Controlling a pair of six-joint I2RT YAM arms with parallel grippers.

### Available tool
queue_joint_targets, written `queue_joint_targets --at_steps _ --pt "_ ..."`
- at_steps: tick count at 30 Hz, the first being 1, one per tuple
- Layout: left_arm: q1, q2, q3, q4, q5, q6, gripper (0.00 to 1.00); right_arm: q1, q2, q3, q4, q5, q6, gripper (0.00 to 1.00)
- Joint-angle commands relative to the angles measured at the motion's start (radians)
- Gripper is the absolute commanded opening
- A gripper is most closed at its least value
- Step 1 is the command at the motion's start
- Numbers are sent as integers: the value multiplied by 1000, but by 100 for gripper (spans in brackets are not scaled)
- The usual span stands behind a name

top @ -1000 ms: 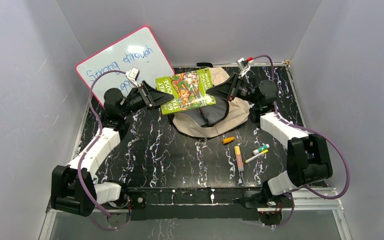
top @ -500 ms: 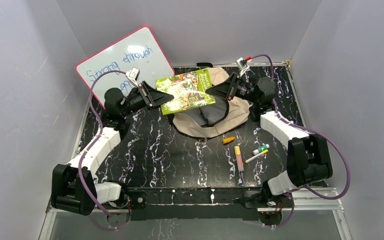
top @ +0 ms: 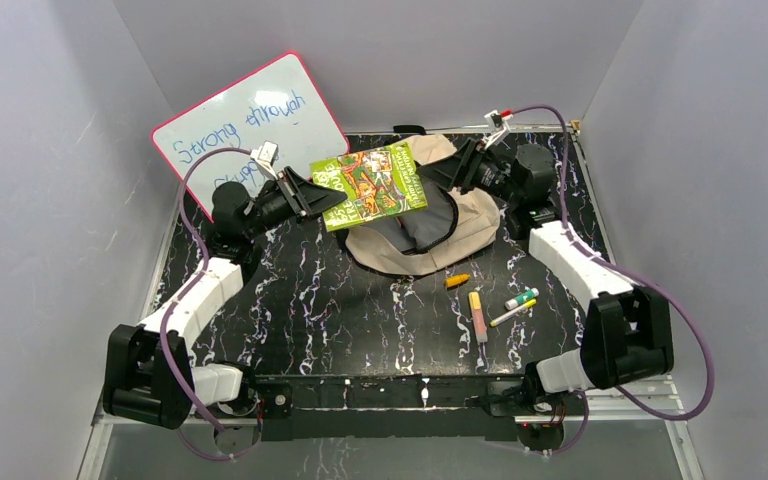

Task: Pack the student bag
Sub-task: Pick up the book from the center of the board.

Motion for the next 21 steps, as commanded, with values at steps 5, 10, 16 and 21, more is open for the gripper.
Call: queue_joint_targets --at_steps 5,10,16,21 --pt "89 -18 -36 65 -57 3 0 -8 -111 86 -507 551 -385 70" --pt "132 -63 -82 -28 -74 54 0 -3 28 182 -654 431 -558 68" --pt "137 -140 -61 -291 -173 227 0 137 193 326 -757 499 -705 67" --pt "137 -188 -5 -499 -308 349 0 219 334 451 -851 612 -794 68"
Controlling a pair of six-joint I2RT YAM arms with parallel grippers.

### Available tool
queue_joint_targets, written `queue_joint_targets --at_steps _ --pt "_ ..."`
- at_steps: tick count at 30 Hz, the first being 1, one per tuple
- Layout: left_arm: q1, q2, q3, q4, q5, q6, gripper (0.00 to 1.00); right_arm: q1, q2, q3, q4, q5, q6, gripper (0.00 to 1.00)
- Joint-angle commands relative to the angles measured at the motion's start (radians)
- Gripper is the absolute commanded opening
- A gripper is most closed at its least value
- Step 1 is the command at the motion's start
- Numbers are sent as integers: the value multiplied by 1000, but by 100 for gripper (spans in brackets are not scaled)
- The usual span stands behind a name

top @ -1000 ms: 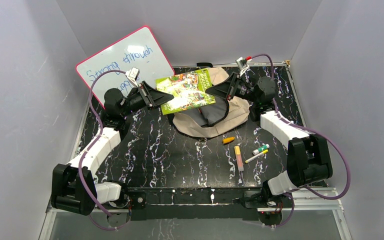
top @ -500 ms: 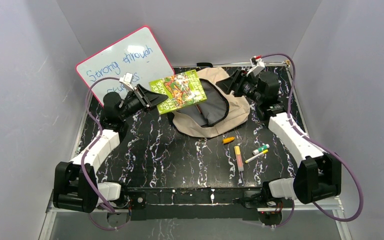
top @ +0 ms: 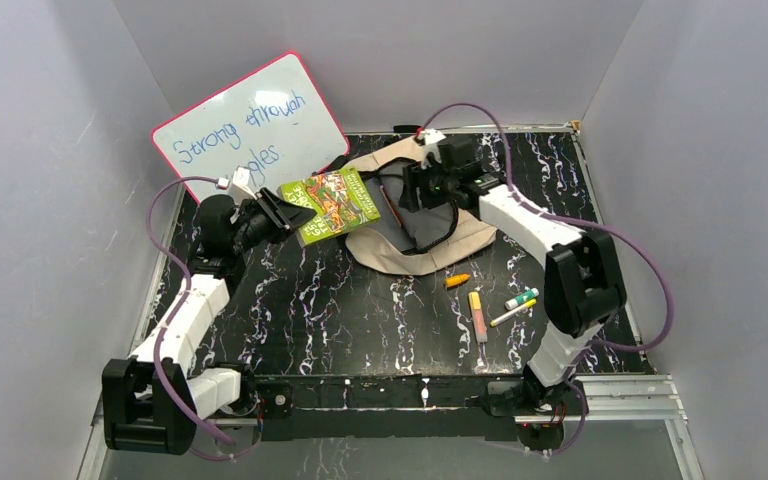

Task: Pack the student bag
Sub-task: Pick up the book from the center of the board.

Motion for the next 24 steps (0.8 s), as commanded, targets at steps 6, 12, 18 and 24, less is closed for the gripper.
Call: queue_joint_targets --at_steps 6,12,18,24 --pt "1 -100 119 -249 -210 181 0 149 184 178 -64 344 -243 78" --pt "1 -117 118 -260 -212 184 0 186 277 213 -49 491 -342 79" --pt "1 -117 108 -243 -199 174 0 201 329 225 -55 568 -395 71" --pt "1 -114 106 -228 -192 166 0 204 321 222 -41 615 -394 31"
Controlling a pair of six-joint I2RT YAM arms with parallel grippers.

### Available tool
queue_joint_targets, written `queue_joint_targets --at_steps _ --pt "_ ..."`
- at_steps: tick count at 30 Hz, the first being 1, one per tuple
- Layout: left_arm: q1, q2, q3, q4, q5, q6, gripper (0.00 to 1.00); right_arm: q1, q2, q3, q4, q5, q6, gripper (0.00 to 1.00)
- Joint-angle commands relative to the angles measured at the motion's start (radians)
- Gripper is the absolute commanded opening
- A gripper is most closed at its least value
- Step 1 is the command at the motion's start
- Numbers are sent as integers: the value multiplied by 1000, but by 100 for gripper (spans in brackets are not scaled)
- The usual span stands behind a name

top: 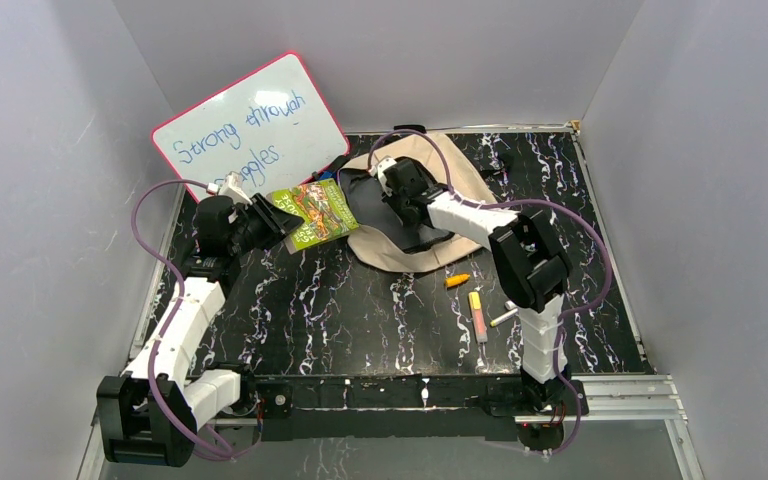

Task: Pack the student bag
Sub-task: Pick up the book from the center of the board, then place the book in the student bag.

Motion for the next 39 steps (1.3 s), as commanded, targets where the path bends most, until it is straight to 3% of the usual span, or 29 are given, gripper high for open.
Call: queue_joint_targets --at_steps 1,3,4,11,16,23,39 --pt "1 -39 48 91 23 -6 0 -4 -22 43 44 79 -14 21" --pt "1 -31 49 106 32 -11 0 -6 -50 33 63 71 -1 2" --pt "1 -24 49 119 40 -18 0 -6 -66 28 71 65 7 0" --pt "-10 92 62 307 139 -123 0 -5 -202 -13 129 -28 70 0" --pt "-65 157 87 358 95 -129 0 -5 -276 -28 169 -69 112 0" --pt "-89 243 71 467 48 -193 0 -5 -294 -20 156 -101 135 0" --pt "-178 534 179 667 100 -293 0 -5 -316 -66 212 -146 171 0"
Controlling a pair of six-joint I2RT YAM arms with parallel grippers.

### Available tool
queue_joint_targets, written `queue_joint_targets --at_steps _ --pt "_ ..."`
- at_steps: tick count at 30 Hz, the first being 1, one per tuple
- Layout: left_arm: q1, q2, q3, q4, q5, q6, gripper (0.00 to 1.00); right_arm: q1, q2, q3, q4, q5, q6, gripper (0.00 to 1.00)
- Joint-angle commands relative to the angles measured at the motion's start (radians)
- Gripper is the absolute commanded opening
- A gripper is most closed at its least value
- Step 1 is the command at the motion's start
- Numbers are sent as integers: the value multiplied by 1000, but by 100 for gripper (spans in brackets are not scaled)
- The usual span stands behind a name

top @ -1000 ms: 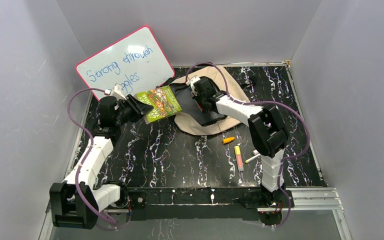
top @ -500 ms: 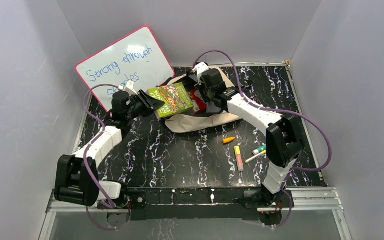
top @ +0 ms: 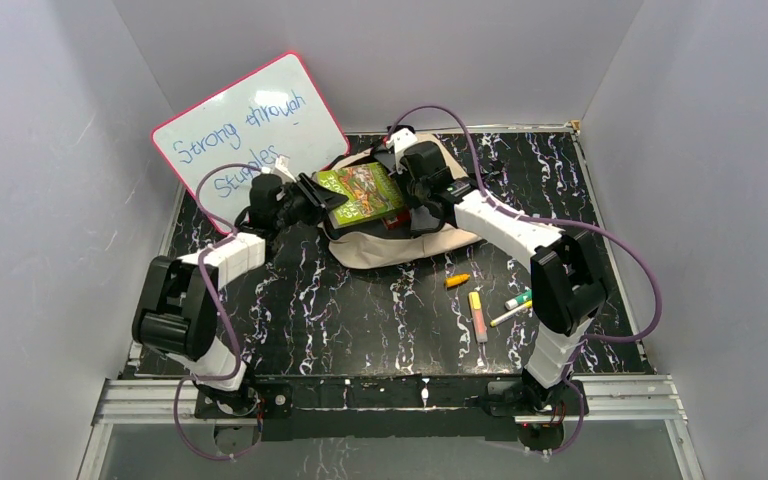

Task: Pack the student bag
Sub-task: Place the book in the student bag.

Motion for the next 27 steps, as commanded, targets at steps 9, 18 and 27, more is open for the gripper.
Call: queue_joint_targets --at_steps 9,18,27 --pt "-87 138 110 240 64 -94 0 7 -101 -23 197 -47 44 0" --pt "-109 351 251 393 106 -150 0 7 -108 -28 214 -94 49 0" --pt "-135 538 394 434 107 -172 0 7 -113 -44 211 -92 54 0"
